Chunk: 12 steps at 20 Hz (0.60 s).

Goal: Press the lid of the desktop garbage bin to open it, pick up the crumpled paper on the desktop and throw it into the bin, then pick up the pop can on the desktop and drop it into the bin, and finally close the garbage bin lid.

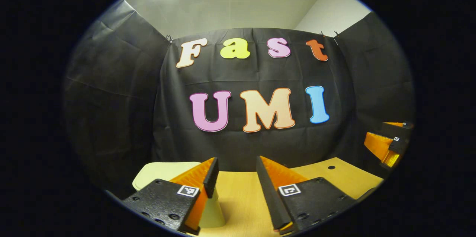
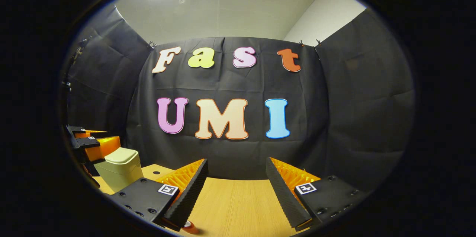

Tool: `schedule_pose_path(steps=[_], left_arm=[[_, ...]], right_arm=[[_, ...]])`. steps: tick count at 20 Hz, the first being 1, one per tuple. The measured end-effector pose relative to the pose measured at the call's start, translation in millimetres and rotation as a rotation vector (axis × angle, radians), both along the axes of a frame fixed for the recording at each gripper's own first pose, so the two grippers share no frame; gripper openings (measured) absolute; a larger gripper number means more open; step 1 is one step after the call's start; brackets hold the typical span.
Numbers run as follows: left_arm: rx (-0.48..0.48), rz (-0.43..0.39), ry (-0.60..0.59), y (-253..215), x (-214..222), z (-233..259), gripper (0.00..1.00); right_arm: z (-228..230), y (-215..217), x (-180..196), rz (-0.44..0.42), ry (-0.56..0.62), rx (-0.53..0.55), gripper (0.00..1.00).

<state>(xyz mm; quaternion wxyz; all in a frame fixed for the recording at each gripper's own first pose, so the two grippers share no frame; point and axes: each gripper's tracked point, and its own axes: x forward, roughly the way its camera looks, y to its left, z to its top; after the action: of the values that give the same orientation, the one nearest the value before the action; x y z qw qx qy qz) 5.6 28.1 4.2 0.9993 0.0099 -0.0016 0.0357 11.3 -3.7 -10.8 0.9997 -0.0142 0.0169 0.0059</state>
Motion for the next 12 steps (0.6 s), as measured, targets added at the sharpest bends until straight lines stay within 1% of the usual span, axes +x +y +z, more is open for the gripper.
schedule_pose_path(steps=[1, 2, 5, 6, 7, 8, 9, 10, 12], left_arm=[[0.001, 0.010, 0.001, 4, 0, -1, 0.56], [0.002, 0.017, 0.003, 7, 1, -1, 0.48], [-0.002, 0.038, 0.015, 20, 3, -7, 0.34], [-0.001, 0.058, 0.017, 28, 3, -7, 0.31], [0.000, 0.088, 0.014, 39, 3, -8, 0.22], [-0.002, 0.113, 0.012, 48, 3, -8, 0.14], [-0.007, 0.129, 0.014, 53, 2, -10, 0.04], [-0.012, 0.141, 0.016, 59, 2, -12, 0.00], [-0.014, 0.159, 0.034, 73, 4, -20, 0.00]], right_arm=[[0, 1, 1, 0.002, -0.001, -0.002, 0.98], [0, 4, 2, 0.004, -0.001, -0.003, 1.00], [0, 9, 4, 0.012, 0.000, -0.008, 0.98], [-1, 12, 5, 0.015, 0.000, -0.012, 0.98], [-1, 14, 5, 0.017, 0.000, -0.015, 0.98], [-1, 16, 6, 0.019, 0.001, -0.017, 0.98], [-1, 19, 7, 0.021, 0.002, -0.018, 0.98], [-3, 21, 8, 0.023, 0.005, -0.019, 0.98], [-5, 29, 9, 0.028, 0.012, -0.021, 0.98]])
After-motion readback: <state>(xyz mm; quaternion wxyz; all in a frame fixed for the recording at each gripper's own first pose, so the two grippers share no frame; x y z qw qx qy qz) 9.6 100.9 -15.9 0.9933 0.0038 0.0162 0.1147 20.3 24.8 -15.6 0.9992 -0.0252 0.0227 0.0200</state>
